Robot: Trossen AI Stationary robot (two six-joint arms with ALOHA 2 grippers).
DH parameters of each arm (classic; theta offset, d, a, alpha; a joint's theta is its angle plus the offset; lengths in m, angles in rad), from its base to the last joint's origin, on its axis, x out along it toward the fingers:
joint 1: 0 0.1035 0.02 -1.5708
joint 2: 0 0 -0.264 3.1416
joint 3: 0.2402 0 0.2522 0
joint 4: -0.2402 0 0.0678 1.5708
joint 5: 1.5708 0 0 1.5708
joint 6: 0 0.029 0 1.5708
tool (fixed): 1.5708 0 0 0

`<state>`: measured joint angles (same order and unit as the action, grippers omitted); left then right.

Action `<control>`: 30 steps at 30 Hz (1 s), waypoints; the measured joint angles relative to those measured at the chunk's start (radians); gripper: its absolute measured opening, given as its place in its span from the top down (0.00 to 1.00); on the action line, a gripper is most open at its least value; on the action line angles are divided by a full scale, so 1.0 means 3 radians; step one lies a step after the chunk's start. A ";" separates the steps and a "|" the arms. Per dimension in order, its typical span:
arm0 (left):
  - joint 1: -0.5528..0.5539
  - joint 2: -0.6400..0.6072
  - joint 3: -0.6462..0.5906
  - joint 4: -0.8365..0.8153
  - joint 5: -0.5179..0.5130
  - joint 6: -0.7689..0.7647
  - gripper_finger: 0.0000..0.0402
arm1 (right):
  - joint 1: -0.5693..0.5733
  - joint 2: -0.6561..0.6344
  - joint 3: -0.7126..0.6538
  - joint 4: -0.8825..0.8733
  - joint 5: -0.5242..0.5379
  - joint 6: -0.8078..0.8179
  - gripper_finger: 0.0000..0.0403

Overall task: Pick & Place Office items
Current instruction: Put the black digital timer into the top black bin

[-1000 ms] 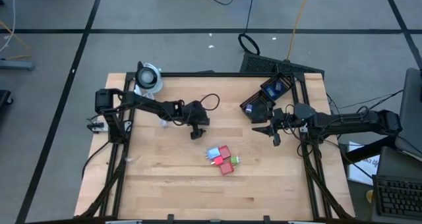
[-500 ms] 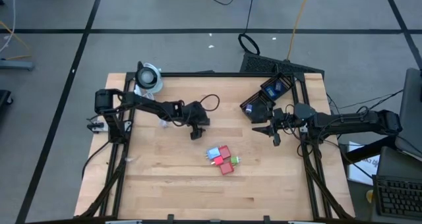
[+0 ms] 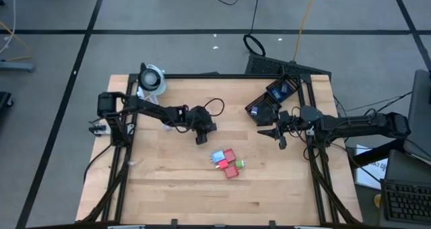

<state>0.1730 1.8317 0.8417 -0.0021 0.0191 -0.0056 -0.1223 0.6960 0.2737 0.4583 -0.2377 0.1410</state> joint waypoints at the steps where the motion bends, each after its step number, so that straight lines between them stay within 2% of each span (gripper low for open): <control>1: 0.0000 0.0000 0.0000 0.0005 -0.0036 -0.0006 0.60 | -0.0001 0.0000 0.0000 0.0000 -0.0001 0.0000 0.68; 7: -0.0021 0.0000 0.0003 0.0079 -0.0207 -0.0001 0.54 | 0.0000 0.0000 0.0000 0.0000 0.0001 0.0010 0.68; 12: -0.0148 -0.0065 0.0004 0.0205 -0.0511 0.0305 0.61 | -0.0001 0.0000 0.0000 0.0000 0.0000 0.0082 0.68; 22: -0.0618 -0.0557 -0.0001 0.0361 -0.1899 0.1249 0.61 | -0.0001 0.0150 0.0001 0.0004 0.0003 0.0100 0.68; 26: -0.0724 -0.0609 0.0076 0.0660 -0.2067 0.1467 0.61 | -0.0001 0.0429 0.0001 0.0166 0.0010 0.0102 0.68; 30: -0.0796 -0.0529 0.0290 0.0640 -0.2076 0.1563 0.61 | -0.0001 0.0786 0.0006 0.0575 0.0015 0.0211 0.68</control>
<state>-0.0657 1.6729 0.9289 0.1898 -0.6037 0.4632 -0.1225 0.9318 0.2754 0.6308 -0.2333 0.2044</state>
